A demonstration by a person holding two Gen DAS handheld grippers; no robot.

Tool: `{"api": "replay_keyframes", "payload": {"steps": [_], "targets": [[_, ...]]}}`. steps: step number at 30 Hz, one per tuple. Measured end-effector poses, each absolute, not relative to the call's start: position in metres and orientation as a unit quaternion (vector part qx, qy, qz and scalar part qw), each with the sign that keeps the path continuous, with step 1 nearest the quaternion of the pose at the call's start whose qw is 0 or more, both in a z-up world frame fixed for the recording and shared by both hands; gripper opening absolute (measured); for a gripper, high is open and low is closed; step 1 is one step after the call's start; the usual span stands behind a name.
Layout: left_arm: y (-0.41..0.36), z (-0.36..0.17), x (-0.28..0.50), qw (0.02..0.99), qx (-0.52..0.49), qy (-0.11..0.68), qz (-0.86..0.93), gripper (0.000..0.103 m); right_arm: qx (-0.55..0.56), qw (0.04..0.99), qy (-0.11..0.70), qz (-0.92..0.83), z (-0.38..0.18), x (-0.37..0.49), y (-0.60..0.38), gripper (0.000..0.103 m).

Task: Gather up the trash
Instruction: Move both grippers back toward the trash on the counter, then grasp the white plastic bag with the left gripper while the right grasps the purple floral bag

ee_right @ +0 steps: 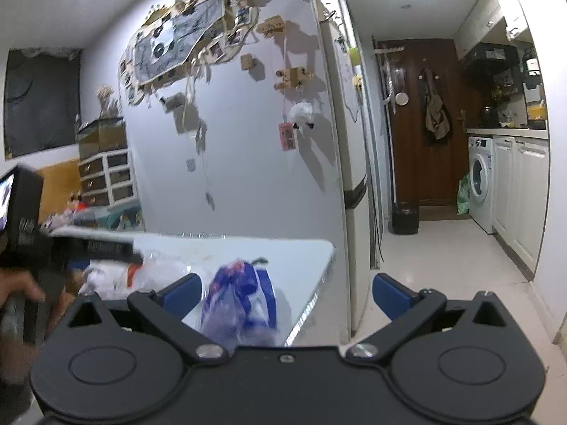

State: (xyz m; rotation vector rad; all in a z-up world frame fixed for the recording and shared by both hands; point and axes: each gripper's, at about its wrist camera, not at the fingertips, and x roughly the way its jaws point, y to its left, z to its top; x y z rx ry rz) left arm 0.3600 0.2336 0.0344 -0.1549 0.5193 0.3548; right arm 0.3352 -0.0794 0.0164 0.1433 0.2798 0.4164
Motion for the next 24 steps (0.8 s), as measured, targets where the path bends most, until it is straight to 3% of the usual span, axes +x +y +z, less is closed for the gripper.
{"api": "replay_keyframes", "payload": {"steps": [12, 19, 22, 24], "targets": [[0.263, 0.027, 0.353, 0.944, -0.125, 0.259, 0.159, 0.09, 0.093, 0.938, 0.23, 0.242, 0.007, 0.383, -0.037, 0.102], [0.273, 0.034, 0.346, 0.944, -0.134, 0.254, 0.161, 0.088, 0.079, 0.927, 0.26, 0.258, -0.002, 0.382, -0.03, 0.077], [0.272, 0.032, 0.346, 0.942, -0.121, 0.26, 0.176, 0.081, 0.064, 0.925, 0.27, 0.258, -0.005, 0.383, -0.026, 0.066], [0.271, 0.029, 0.349, 0.94, -0.122, 0.269, 0.168, 0.077, 0.054, 0.925, 0.275, 0.256, -0.007, 0.384, -0.024, 0.065]]}}
